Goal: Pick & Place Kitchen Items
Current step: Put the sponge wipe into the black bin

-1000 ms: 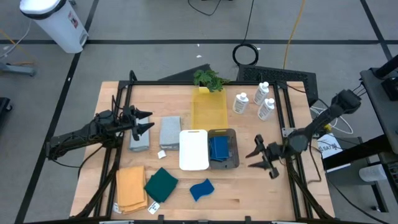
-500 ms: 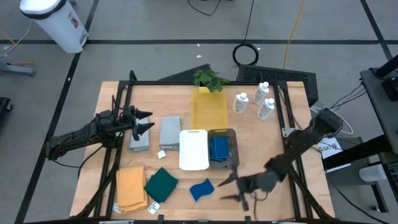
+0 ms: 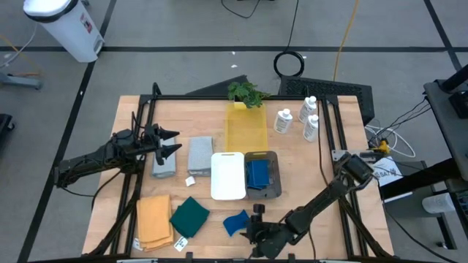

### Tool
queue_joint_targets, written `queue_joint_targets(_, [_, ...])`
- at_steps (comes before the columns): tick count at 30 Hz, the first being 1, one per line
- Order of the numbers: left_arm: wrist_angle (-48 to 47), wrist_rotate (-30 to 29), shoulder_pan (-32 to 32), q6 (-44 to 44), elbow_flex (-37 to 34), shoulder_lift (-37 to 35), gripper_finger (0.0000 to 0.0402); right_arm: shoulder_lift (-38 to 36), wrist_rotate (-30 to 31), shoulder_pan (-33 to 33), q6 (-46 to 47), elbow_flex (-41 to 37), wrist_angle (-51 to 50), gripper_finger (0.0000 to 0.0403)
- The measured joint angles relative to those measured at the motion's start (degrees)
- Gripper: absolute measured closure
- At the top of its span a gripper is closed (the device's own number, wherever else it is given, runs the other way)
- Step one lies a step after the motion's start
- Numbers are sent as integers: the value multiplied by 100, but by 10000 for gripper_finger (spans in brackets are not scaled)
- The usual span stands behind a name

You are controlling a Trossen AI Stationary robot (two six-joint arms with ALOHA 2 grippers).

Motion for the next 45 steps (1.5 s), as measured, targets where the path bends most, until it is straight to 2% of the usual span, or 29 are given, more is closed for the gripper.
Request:
queue_joint_targets(5, [2, 2, 0, 0, 0, 0, 78, 219, -49, -80, 419, 8, -275, 360])
queue_joint_targets(7, [0, 2, 0, 0, 0, 0, 78, 221, -372, -93, 383, 8, -414, 389])
queue_joint_targets(14, [0, 2, 0, 0, 0, 0, 78, 39, -2054, -120, 469, 21, -1323, 388])
queue_joint_targets(18, [1, 1, 0, 1, 0, 0, 78, -244, -2403, 15, 688, 12, -2089, 401])
queue_joint_targets(20, [0, 0, -1, 0, 0, 0, 78, -413, -2201, 106, 710, -6, -2377, 398])
queue_joint_targets(23, [0, 2, 0, 0, 0, 0, 78, -676, -1548, 252, 681, 2, -2456, 395])
queue_joint_targets(27, [2, 0, 0, 0, 0, 0, 78, -826, -855, 395, 577, 6, -2203, 392])
queue_joint_targets(31, [2, 0, -1, 0, 0, 0, 78, -828, -773, 527, 200, -17, -1384, 360])
queue_joint_targets(38, [0, 0, 0, 0, 0, 0, 78, -832, -451, 514, 729, -699, 471, 231])
queue_joint_targets(42, [0, 0, 0, 0, 0, 0, 78, -825, -939, 267, 1161, -984, 435, 171])
queue_joint_targets(45, [2, 0, 0, 0, 0, 0, 78, -827, -1285, 36, 1593, -1144, 288, 147])
